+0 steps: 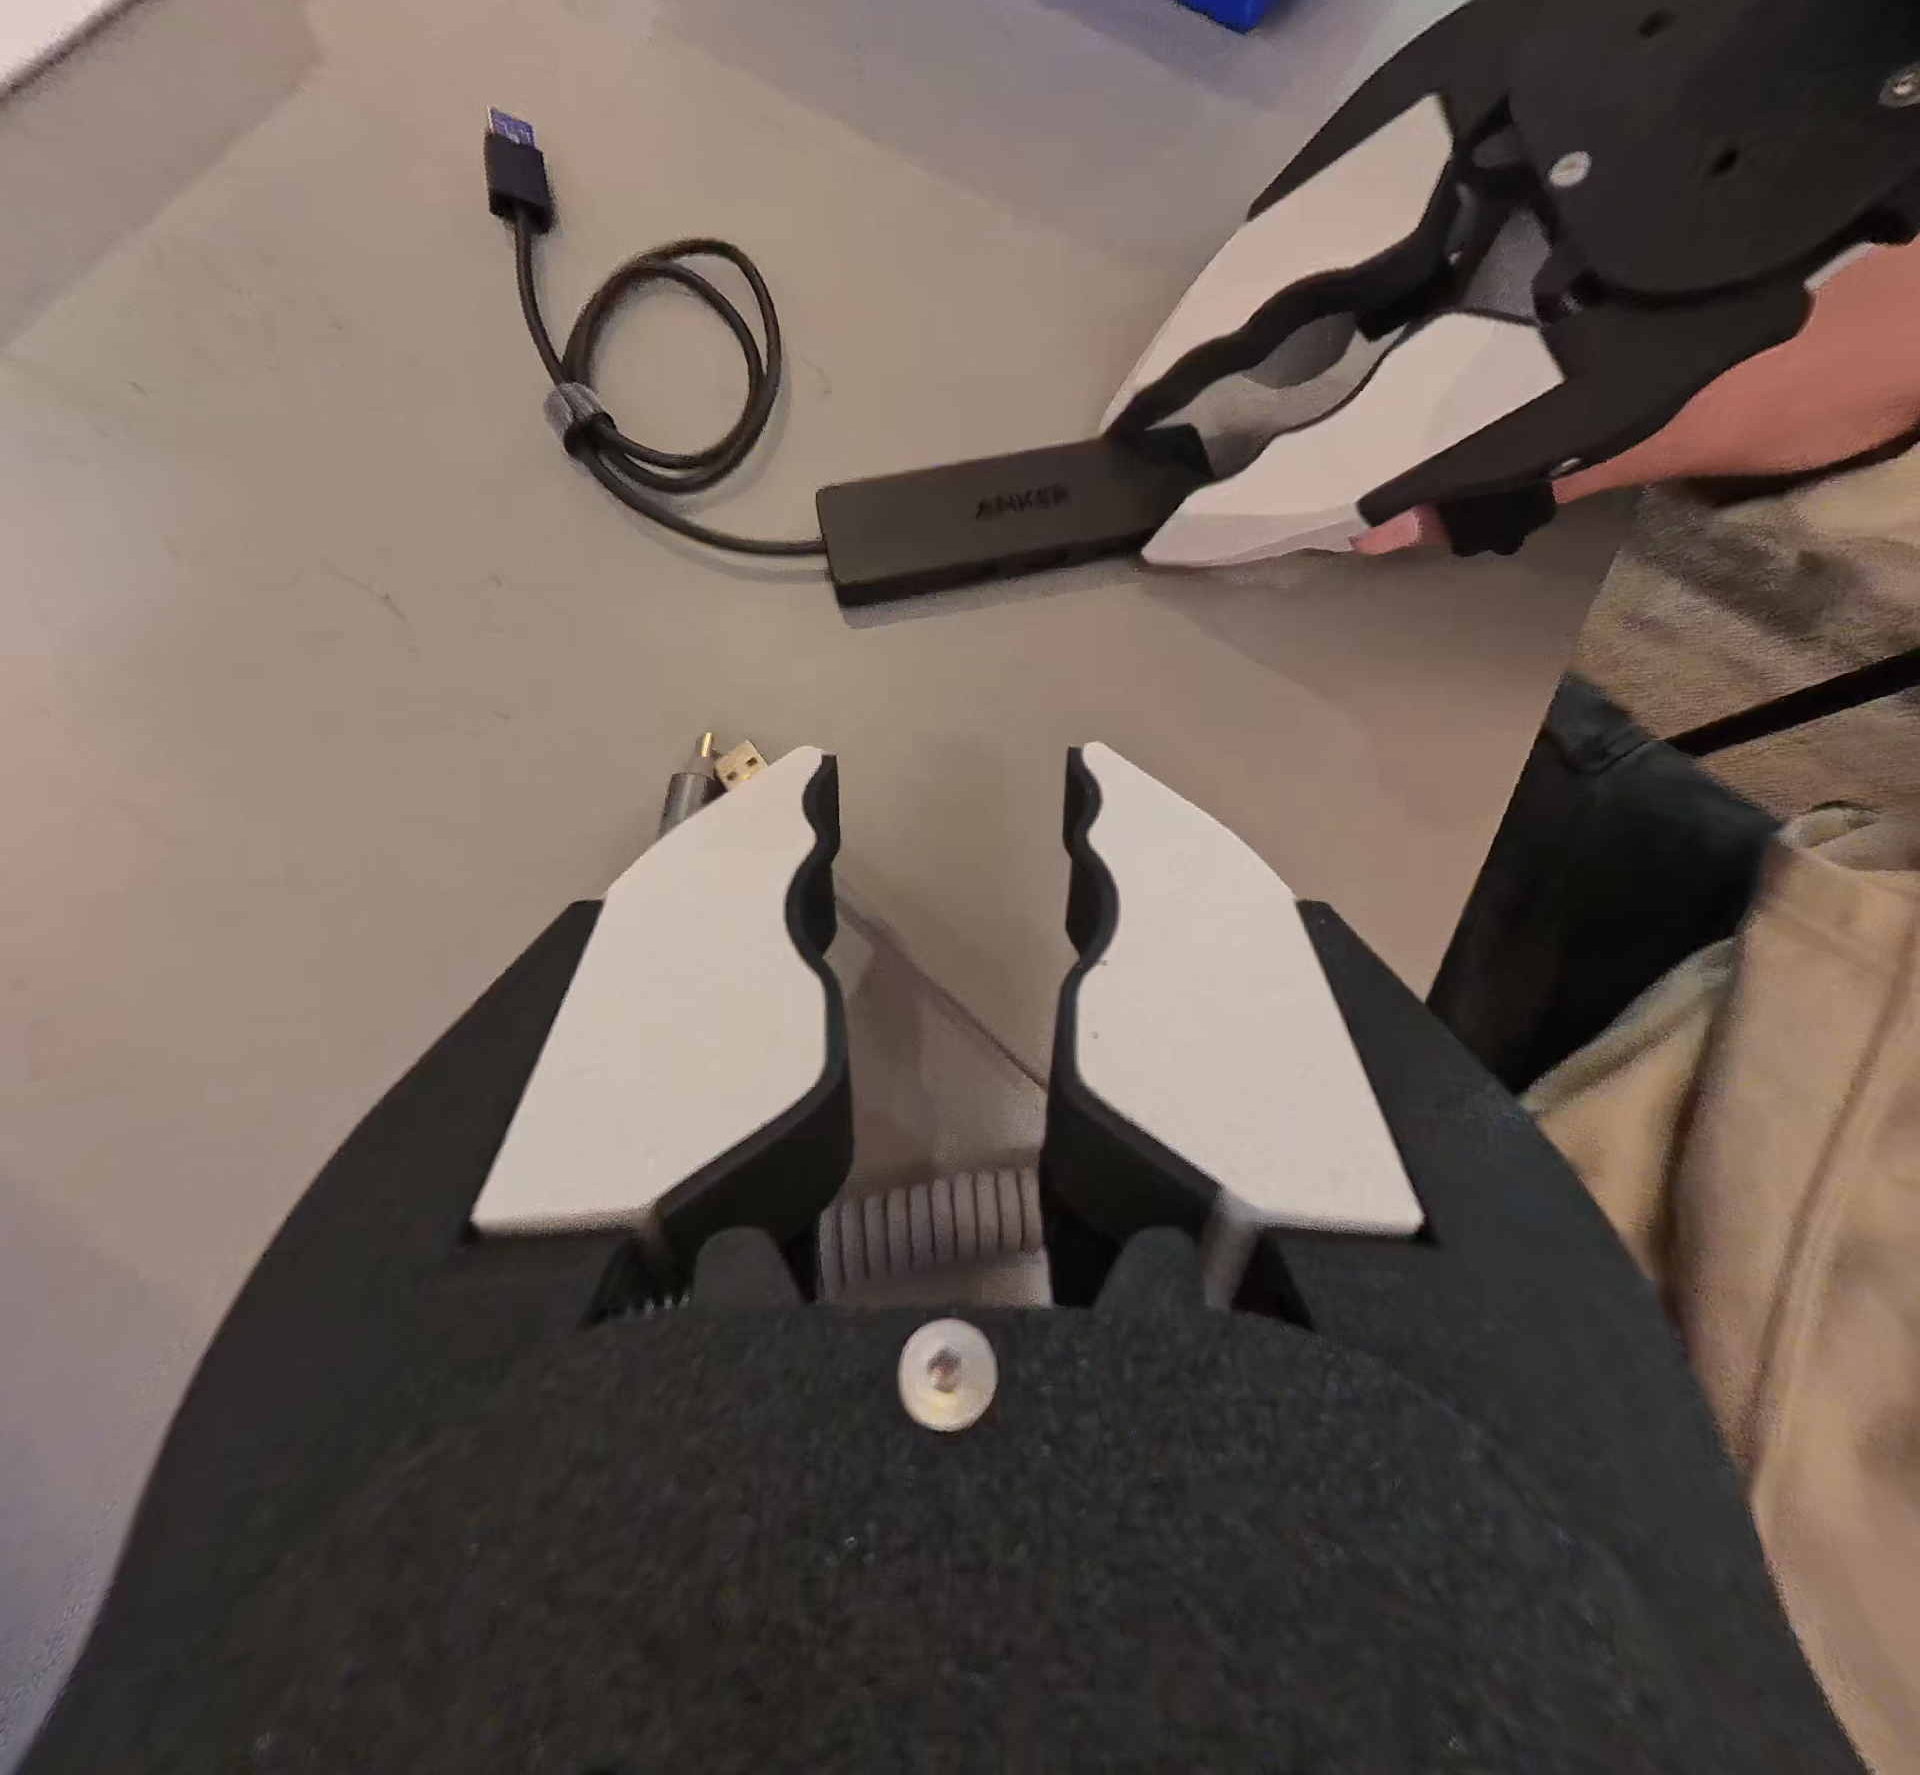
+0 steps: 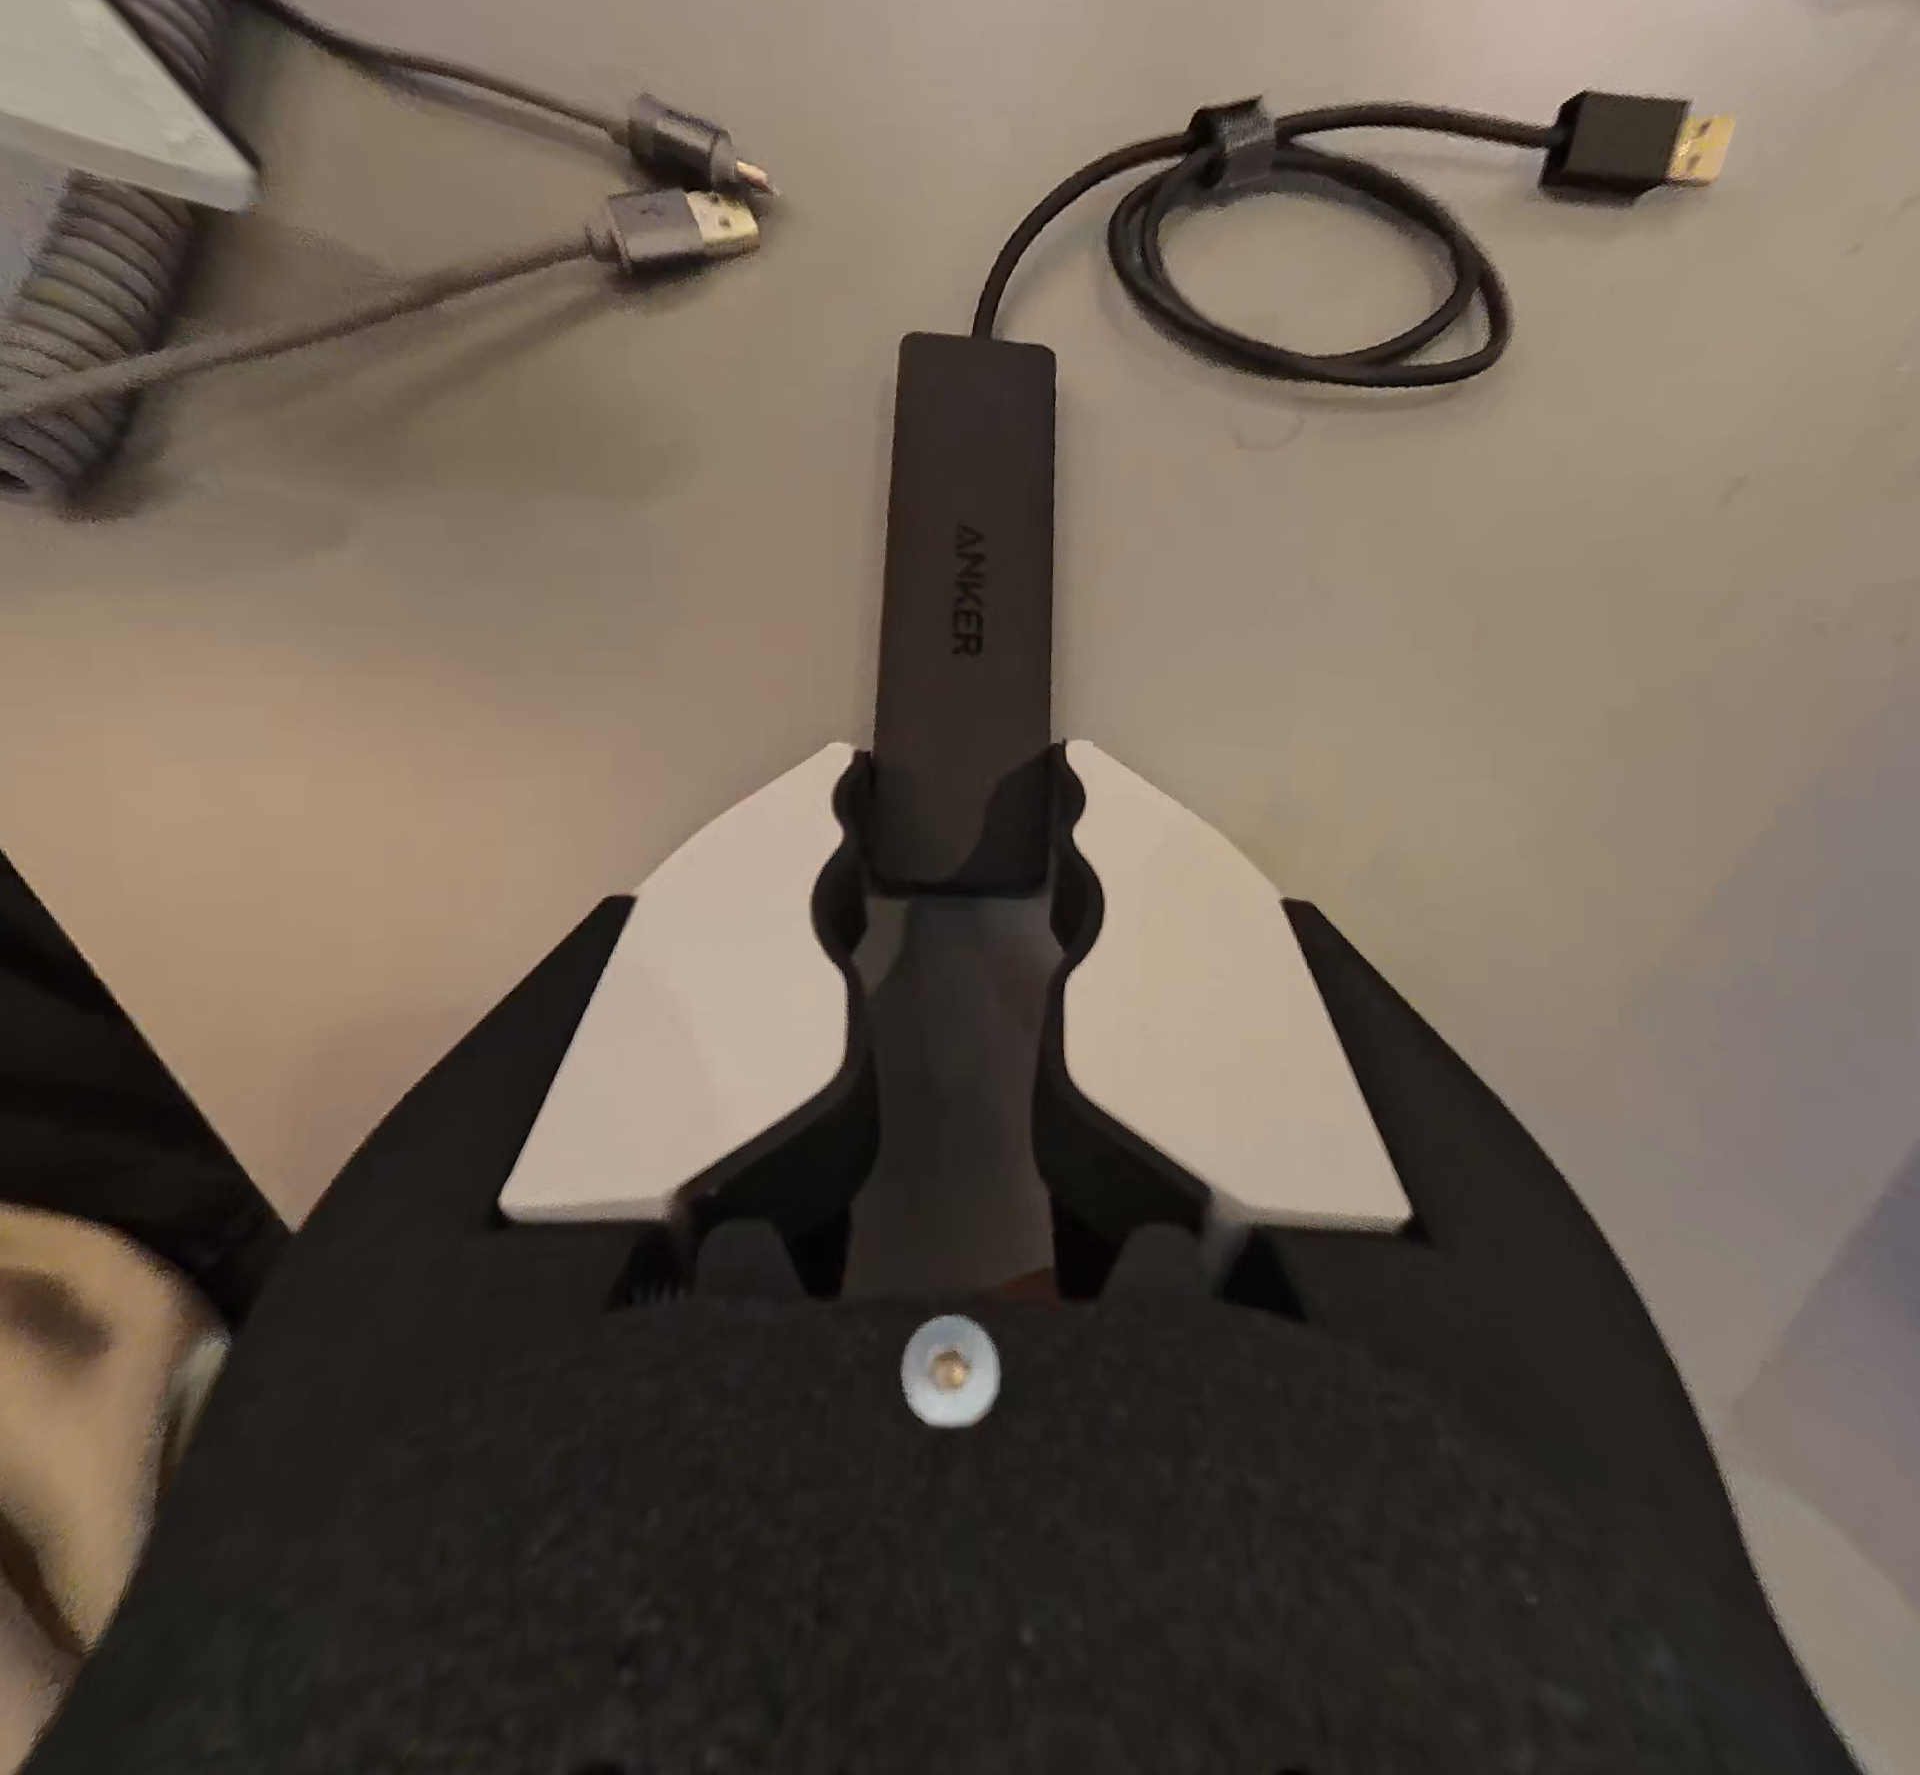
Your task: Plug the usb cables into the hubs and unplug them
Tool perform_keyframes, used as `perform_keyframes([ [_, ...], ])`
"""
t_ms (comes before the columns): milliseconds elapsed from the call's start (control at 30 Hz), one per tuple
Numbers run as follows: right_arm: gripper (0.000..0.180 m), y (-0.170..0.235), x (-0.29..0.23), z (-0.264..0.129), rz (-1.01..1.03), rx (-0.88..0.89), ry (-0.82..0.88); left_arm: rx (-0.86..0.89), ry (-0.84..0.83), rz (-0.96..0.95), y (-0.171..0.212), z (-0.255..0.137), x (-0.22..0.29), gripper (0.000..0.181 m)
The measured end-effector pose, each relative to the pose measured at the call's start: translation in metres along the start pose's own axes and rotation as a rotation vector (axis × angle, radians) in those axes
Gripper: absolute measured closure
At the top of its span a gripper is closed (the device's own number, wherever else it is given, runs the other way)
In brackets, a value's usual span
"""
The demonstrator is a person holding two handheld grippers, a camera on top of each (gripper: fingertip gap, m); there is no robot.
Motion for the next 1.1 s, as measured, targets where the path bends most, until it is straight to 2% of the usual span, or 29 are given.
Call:
perform_keyframes([
  [167, 0.148, -0.009, 0.007, -0.021, -0.001, 0.151, 0.032, 0.026, 0.261, -0.279, 0.001, 0.023, -0.013, 0.133],
  [300, 0.148, -0.013, 0.003, -0.03, 0.013, 0.23, 0.049, 0.042, 0.302, -0.447, -0.003, 0.039, -0.022, 0.13],
  [567, 0.148, -0.02, 0.004, -0.038, 0.211, 0.348, -0.036, 0.224, 0.626, -0.874, -0.004, 0.053, -0.003, 0.126],
  [767, 0.148, -0.021, -0.002, -0.045, 0.193, 0.368, -0.047, 0.325, 0.575, -0.97, -0.011, 0.058, -0.017, 0.126],
  [967, 0.148, -0.021, -0.005, -0.043, 0.156, 0.36, -0.047, 0.274, 0.489, -1.027, -0.013, 0.069, -0.023, 0.131],
  [1000, 0.149, -0.021, -0.004, -0.042, 0.163, 0.368, -0.05, 0.265, 0.469, -1.026, -0.013, 0.07, -0.023, 0.136],
  [1067, 0.148, -0.021, -0.001, -0.042, 0.181, 0.386, -0.065, 0.275, 0.41, -1.017, -0.011, 0.069, -0.028, 0.162],
  [1100, 0.148, -0.021, 0.0, -0.042, 0.189, 0.393, -0.076, 0.287, 0.413, -1.012, -0.011, 0.068, -0.029, 0.163],
])
Point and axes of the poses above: each gripper's, where its closed fingertips meet, z out along the fingers, y out of its underside, x = y × z across the jaws, the point moved 8 cm from there along -z, back along the fingers, and after that the axes turned 2 degrees about -z, right-handed, at the moved point
